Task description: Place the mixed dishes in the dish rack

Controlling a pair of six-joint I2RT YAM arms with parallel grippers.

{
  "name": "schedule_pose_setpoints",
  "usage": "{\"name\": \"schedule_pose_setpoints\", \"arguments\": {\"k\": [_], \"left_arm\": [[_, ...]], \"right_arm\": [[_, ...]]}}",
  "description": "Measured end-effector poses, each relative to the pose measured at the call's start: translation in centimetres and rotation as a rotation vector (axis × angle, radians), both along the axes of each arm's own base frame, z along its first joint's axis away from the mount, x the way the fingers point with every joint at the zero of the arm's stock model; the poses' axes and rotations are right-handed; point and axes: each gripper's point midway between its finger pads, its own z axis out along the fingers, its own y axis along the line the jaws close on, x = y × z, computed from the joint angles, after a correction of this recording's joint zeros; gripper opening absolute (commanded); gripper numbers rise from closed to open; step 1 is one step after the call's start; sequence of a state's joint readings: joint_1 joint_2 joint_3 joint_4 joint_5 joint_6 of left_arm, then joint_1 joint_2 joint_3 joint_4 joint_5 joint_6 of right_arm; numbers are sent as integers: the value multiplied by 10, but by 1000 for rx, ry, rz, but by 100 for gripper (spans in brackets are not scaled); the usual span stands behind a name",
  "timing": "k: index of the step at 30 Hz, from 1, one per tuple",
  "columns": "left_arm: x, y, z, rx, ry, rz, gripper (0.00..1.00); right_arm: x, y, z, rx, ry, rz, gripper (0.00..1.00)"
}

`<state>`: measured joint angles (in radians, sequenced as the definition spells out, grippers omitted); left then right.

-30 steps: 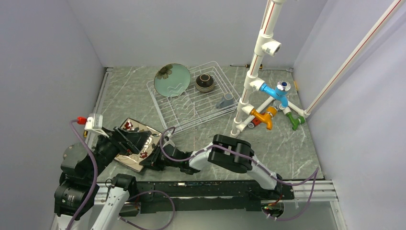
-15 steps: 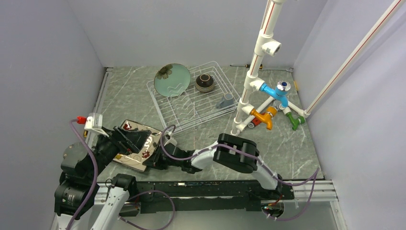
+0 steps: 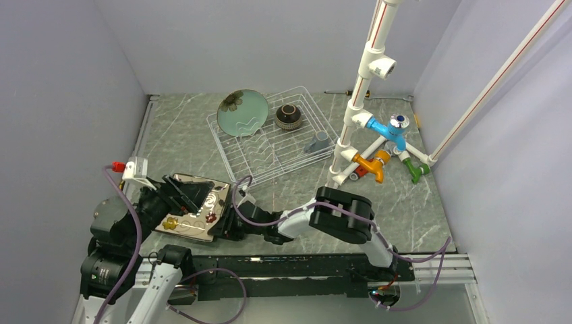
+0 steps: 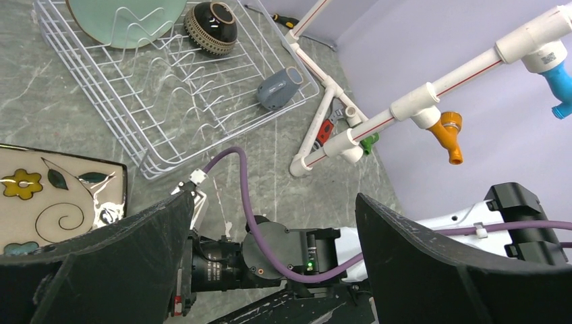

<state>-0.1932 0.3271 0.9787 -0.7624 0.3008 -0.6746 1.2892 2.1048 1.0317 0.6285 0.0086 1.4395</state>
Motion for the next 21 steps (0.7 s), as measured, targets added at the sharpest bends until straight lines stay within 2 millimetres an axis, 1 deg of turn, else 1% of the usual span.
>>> {"name": "schedule_pose_setpoints", "arguments": {"k": [3, 5, 11, 14, 16, 19, 21], "left_arm": [[2, 0, -3, 2, 8, 0, 94], [2, 0, -5, 3, 12, 0, 94], [3, 0, -6, 4, 17, 2, 94], [4, 0, -8, 4, 21, 2, 94], [4, 0, -9, 5, 24, 2, 94], [5, -1, -11, 5, 30, 1, 94], [5, -1, -13, 5, 34, 1, 94]], "right_arm": [[-6, 0, 3, 5, 0, 32, 47], [-10, 0, 5, 12, 1, 49, 46], [-16, 3, 12, 42, 5, 79, 32], [-17, 3, 12, 44, 8, 85, 21], [-18, 2, 10, 39, 18, 85, 19], [-19, 3, 9, 44, 37, 84, 20], [-20, 4, 9, 52, 44, 84, 22]]}}
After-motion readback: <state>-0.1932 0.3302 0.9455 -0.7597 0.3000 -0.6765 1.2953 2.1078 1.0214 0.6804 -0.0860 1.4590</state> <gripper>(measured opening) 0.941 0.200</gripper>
